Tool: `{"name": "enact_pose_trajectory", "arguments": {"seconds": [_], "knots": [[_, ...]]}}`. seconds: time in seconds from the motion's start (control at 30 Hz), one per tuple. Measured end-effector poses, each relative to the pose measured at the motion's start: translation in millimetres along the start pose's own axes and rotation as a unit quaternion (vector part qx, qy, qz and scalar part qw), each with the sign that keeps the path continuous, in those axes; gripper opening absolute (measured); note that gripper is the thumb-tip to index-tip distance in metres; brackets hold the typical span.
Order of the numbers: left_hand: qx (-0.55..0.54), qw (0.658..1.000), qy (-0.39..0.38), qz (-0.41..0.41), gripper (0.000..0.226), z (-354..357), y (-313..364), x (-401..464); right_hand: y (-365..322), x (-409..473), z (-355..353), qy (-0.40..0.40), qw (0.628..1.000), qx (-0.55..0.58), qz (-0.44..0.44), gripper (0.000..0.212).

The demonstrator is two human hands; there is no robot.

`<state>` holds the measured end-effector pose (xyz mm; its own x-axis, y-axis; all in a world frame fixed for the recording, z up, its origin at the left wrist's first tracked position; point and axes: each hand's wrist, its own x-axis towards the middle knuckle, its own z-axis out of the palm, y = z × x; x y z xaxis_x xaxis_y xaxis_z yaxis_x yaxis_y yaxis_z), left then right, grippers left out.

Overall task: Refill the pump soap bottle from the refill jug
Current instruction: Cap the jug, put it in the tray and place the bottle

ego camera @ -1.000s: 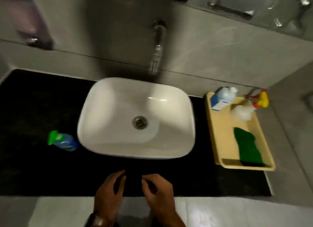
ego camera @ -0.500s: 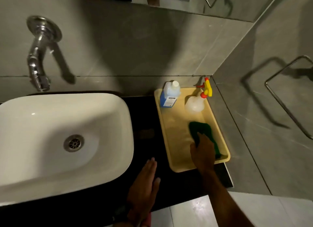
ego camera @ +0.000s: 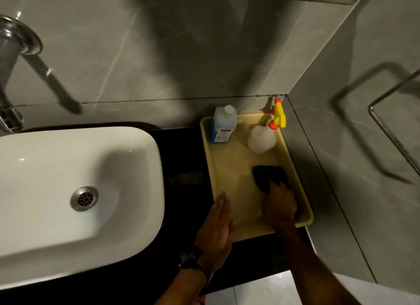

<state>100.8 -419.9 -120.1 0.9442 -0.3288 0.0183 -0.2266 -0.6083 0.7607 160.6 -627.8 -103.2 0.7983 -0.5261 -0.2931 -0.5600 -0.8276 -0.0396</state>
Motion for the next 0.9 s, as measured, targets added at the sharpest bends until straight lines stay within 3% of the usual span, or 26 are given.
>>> {"name": "enact_pose_trajectory", "arguments": {"seconds": [0.23,0.37,0.43,0.57,0.73,0.9], "knots": [[-0.007,1.000,-0.017,0.005,0.062,-15,-1,-12,4,-17,-33,0.081,0.984,0.154,-0.035,0.031],[0.001,1.000,-0.022,-0.012,0.062,-37,-21,-45,-15,-82,-42,0.090,0.928,0.351,-0.080,0.024],[0.015,0.999,-0.023,-0.022,0.060,-52,-35,-70,-29,-122,-38,0.096,0.914,0.379,-0.110,0.025],[0.036,0.998,-0.031,-0.050,0.059,-88,-70,-130,-57,-202,-4,0.156,0.932,0.287,-0.159,0.034],[0.087,0.989,-0.051,-0.105,0.061,-134,-125,-199,-86,-260,53,0.091,0.955,0.225,-0.168,0.038],[0.134,0.980,0.001,-0.147,0.061,-186,-173,-247,-109,-282,111,0.068,0.957,0.121,-0.254,0.044]]}}
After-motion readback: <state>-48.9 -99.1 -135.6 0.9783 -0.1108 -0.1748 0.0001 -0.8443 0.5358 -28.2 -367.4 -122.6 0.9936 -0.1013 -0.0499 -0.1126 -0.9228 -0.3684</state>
